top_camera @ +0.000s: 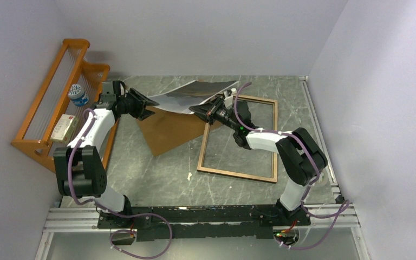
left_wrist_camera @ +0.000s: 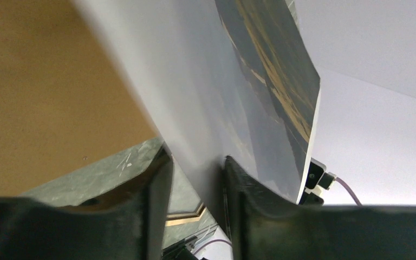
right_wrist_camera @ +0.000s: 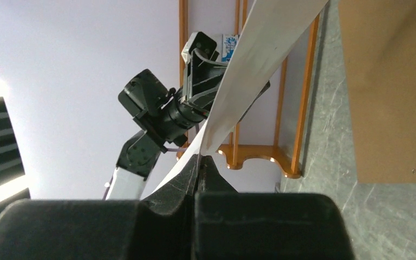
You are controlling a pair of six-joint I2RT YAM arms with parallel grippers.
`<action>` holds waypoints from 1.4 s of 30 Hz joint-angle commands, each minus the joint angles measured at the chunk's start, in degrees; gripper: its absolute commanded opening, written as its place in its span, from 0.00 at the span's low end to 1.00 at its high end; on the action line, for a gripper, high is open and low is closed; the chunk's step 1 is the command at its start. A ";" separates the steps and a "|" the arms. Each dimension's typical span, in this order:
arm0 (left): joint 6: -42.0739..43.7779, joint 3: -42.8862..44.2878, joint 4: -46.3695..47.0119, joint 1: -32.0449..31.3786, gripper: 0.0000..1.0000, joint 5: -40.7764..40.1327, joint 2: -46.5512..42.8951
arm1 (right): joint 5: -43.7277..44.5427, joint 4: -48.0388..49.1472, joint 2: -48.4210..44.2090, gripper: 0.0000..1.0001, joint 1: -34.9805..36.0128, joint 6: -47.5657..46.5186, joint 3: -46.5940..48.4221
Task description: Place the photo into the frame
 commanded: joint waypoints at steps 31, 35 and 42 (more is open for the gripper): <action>3.50 34.01 -12.20 1.08 0.02 4.97 3.28 | 16.78 -40.18 -31.25 0.90 5.54 -85.58 7.10; 1.24 34.99 -12.20 1.10 0.03 7.03 2.11 | 25.52 -37.18 -31.04 0.89 12.79 -99.10 4.60; -4.92 35.01 -11.13 1.50 0.03 9.78 -1.07 | 27.09 -22.81 -27.17 0.88 19.28 -108.84 -2.67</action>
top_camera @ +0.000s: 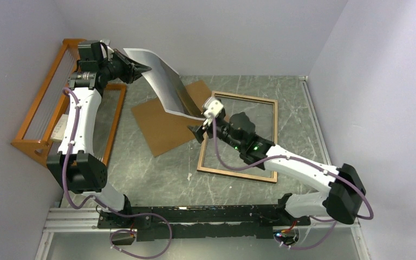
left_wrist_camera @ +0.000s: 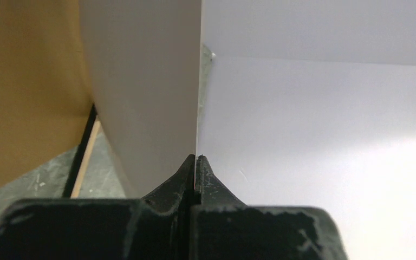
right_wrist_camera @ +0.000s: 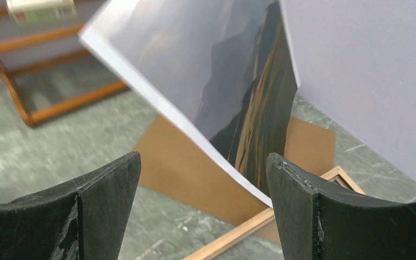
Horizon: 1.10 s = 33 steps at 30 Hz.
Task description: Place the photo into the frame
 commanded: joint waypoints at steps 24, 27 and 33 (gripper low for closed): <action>-10.68 -0.35 2.56 0.86 0.03 4.88 -7.84 | 6.22 38.71 21.63 0.87 7.91 -17.24 -0.58; -10.99 -0.29 1.40 0.82 0.03 4.85 -8.04 | 10.93 43.64 23.94 0.79 8.17 -19.49 -0.48; -12.77 0.13 -1.33 0.93 0.02 5.46 -7.69 | 13.16 49.86 28.54 0.49 7.91 -28.02 0.74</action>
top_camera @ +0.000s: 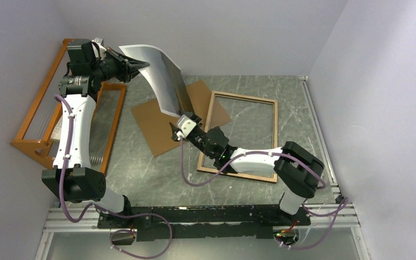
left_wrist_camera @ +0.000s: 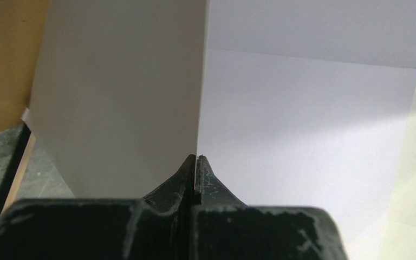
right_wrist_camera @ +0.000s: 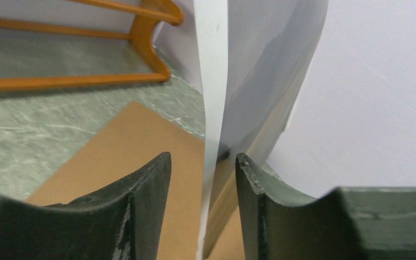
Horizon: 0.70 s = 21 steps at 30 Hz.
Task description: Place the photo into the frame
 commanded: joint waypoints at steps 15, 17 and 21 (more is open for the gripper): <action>-3.03 -1.33 -1.16 0.47 0.02 1.91 -2.66 | 7.24 9.03 1.57 0.37 -1.48 -6.08 5.55; -2.57 -1.08 -1.52 0.49 0.03 1.77 -2.78 | 5.86 8.40 0.12 0.27 -1.75 -4.95 4.11; -0.77 0.36 -3.01 0.54 0.02 0.00 -3.05 | 5.38 4.28 -2.44 0.00 -2.11 -2.25 3.48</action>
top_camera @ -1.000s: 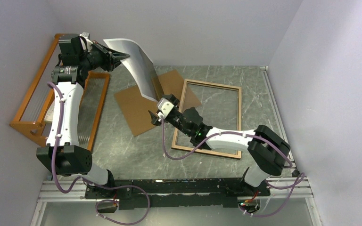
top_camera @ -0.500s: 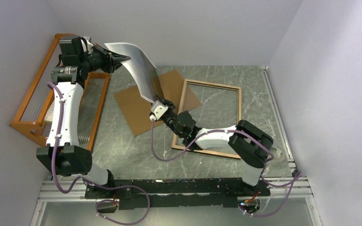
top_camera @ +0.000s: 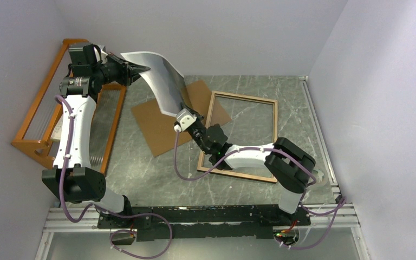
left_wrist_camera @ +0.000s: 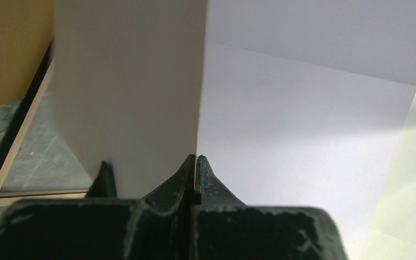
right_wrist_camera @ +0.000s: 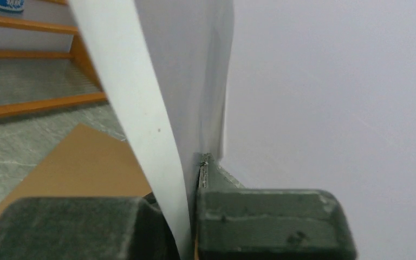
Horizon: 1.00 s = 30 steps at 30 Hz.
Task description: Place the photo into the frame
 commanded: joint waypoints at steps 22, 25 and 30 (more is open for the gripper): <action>31.66 13.56 -2.63 0.30 0.94 -12.33 -4.98 | -22.01 -32.07 -20.29 0.00 -11.58 30.40 7.63; 36.00 14.61 -4.51 0.27 0.94 -15.78 -5.81 | -24.01 -38.70 -23.04 0.00 -13.12 28.96 10.27; 40.92 14.53 -5.04 0.25 0.94 -17.56 -6.30 | -31.79 -44.10 -27.93 0.00 -18.45 29.50 11.70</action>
